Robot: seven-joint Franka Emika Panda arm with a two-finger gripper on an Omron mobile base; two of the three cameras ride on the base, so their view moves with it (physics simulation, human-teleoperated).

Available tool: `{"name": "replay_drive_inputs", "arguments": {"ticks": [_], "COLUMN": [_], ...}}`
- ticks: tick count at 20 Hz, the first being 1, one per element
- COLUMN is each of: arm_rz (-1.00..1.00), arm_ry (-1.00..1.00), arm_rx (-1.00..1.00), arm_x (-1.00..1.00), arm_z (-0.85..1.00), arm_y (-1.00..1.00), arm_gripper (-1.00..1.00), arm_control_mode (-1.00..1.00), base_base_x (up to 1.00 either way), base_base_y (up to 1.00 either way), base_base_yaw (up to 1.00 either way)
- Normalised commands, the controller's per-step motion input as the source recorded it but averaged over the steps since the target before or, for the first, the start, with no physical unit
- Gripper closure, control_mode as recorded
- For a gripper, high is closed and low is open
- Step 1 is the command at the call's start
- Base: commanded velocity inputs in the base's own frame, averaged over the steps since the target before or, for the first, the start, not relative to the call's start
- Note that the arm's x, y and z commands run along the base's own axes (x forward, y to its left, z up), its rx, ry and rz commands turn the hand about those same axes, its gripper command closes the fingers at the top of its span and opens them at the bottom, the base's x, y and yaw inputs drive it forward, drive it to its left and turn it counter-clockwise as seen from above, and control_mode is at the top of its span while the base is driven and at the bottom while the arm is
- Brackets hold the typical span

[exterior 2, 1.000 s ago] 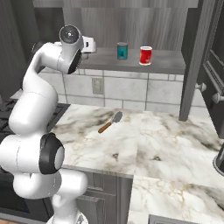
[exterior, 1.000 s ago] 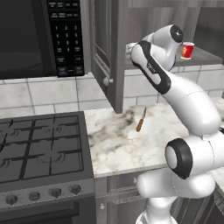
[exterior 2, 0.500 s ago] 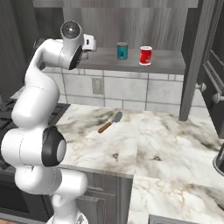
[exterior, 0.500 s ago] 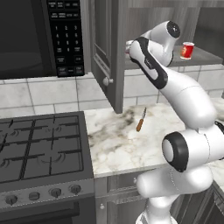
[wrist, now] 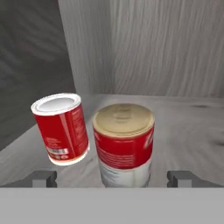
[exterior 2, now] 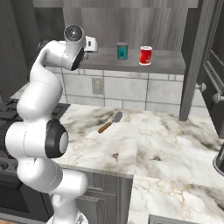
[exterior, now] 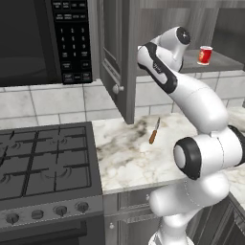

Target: Stack two cans on top of the other two cans in the cabinet.

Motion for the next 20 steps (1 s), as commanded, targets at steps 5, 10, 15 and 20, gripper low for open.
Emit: {"name": "replay_drive_inputs", "arguments": {"ticks": [5, 10, 15, 20], "arm_rz": [0.0, 0.0, 0.0, 0.0], "arm_ry": [0.0, 0.0, 0.0, 0.0], "arm_rx": [0.01, 0.0, 0.0, 0.0], "arm_x": [0.18, 0.12, 0.14, 0.17], "arm_z": [0.0, 0.0, -0.06, -0.09], "arm_y": [0.0, 0.0, 0.01, 0.0], "arm_gripper": [-1.0, -1.0, -1.0, -1.0], "arm_control_mode": [-1.0, -1.0, -1.0, -1.0], "base_base_x": [0.0, 0.0, 0.0, 0.0], "base_base_y": [0.0, 0.0, 0.0, 0.0], "base_base_yaw": [0.0, 0.0, 0.0, 0.0]}}
